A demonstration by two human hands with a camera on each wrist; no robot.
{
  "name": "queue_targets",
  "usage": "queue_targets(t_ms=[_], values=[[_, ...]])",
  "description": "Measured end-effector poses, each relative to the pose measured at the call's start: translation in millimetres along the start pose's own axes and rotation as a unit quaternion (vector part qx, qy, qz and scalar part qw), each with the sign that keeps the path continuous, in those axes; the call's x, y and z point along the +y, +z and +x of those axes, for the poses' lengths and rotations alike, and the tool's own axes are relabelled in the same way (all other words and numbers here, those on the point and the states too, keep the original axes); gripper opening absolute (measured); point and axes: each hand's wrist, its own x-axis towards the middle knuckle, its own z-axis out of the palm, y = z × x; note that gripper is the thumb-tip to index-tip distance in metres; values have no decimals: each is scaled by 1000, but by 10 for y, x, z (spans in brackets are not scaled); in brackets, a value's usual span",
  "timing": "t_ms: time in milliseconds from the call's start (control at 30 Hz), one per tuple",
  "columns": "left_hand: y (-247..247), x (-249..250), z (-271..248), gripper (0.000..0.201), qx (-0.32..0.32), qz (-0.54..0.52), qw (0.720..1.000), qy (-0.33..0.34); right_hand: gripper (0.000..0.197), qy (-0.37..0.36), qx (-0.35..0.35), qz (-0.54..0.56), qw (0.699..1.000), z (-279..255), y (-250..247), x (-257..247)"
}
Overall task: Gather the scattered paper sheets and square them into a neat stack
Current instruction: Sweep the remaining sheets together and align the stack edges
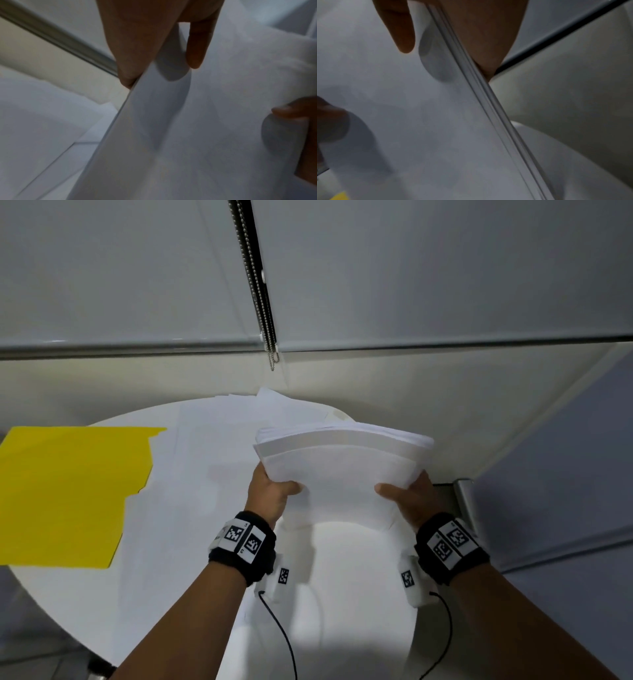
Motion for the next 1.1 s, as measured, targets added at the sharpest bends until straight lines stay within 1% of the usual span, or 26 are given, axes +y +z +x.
queue_targets(t_ms=[33, 100, 133, 200, 300, 367, 400, 467, 567, 600, 633, 667, 700, 733, 767, 800, 833, 867, 900, 933, 967, 1000, 1033, 1067, 1100], values=[[18, -68, 11, 53, 10, 12, 1000, -13, 35, 22, 12, -14, 1000, -5, 12, 115], [34, -203, 21, 46, 28, 42, 998, -46, 45, 83, 26, -37, 995, -22, 2, 351], [31, -257, 21, 45, 31, 55, 996, -61, 49, 108, 27, -55, 992, -17, -18, 457], [18, -367, 9, 45, 19, 83, 993, -84, 50, 133, 38, -106, 985, -39, -30, 600], [-5, -486, -13, 40, 13, 110, 989, -102, 61, 127, 48, -95, 986, -35, -8, 644], [-12, -512, -28, 40, 16, 129, 986, -103, 52, 115, 58, -85, 988, -6, -16, 579], [-22, -496, -44, 42, 9, 139, 985, -99, 54, 104, 65, -83, 989, 13, -17, 571], [-99, -505, -62, 44, -17, 153, 983, -98, 64, 105, 55, -90, 989, 34, -33, 608], [-323, -616, -109, 51, -50, 181, 977, -104, 60, 148, 32, -79, 985, -51, 31, 712], [-412, -672, -139, 54, -48, 188, 974, -113, 51, 159, 27, -69, 984, -96, 54, 736], [-496, -713, -172, 54, -37, 189, 973, -123, 35, 170, 21, -68, 983, -157, 81, 731], [-600, -764, -213, 47, -19, 187, 973, -132, 23, 184, 18, -62, 981, -202, 107, 778], [-720, -818, -257, 33, 0, 183, 974, -136, 24, 199, 18, -58, 978, -252, 152, 835], [-840, -853, -299, 19, 19, 187, 973, -137, 36, 214, 16, -54, 975, -282, 165, 932], [-987, -898, -325, 13, 46, 203, 969, -134, 54, 222, 13, -60, 973, -294, 175, 1037], [-1147, -924, -351, 13, 75, 230, 961, -134, 71, 227, 8, -76, 971, -309, 186, 1140], [-1316, -945, -375, 14, 110, 257, 951, -135, 76, 238, 0, -93, 967, -336, 191, 1184], [-1496, -979, -380, 14, 146, 283, 938, -138, 69, 249, -11, -101, 963, -348, 191, 1212], [-1678, -1007, -381, 15, 179, 316, 921, -142, 57, 262, -14, -105, 959, -350, 180, 1259], [-1849, -1041, -368, 17, 206, 357, 898, -155, 47, 266, -11, -119, 957, -360, 166, 1290], [-2016, -1072, -348, 25, 223, 400, 870, -183, 43, 264, -6, -140, 954, -357, 147, 1341], [-2161, -1120, -331, 40, 231, 438, 840, -223, 41, 261, -7, -161, 952, -358, 133, 1391], [-2276, -1178, -328, 61, 229, 467, 812, -266, 40, 262, -6, -172, 950, -369, 132, 1418], [-2356, -1232, -323, 84, 220, 487, 792, -296, 37, 263, -5, -180, 948, -380, 146, 1425], [-2399, -1288, -315, 100, 210, 497, 782, -311, 34, 263, -4, -187, 947, -381, 159, 1427]])
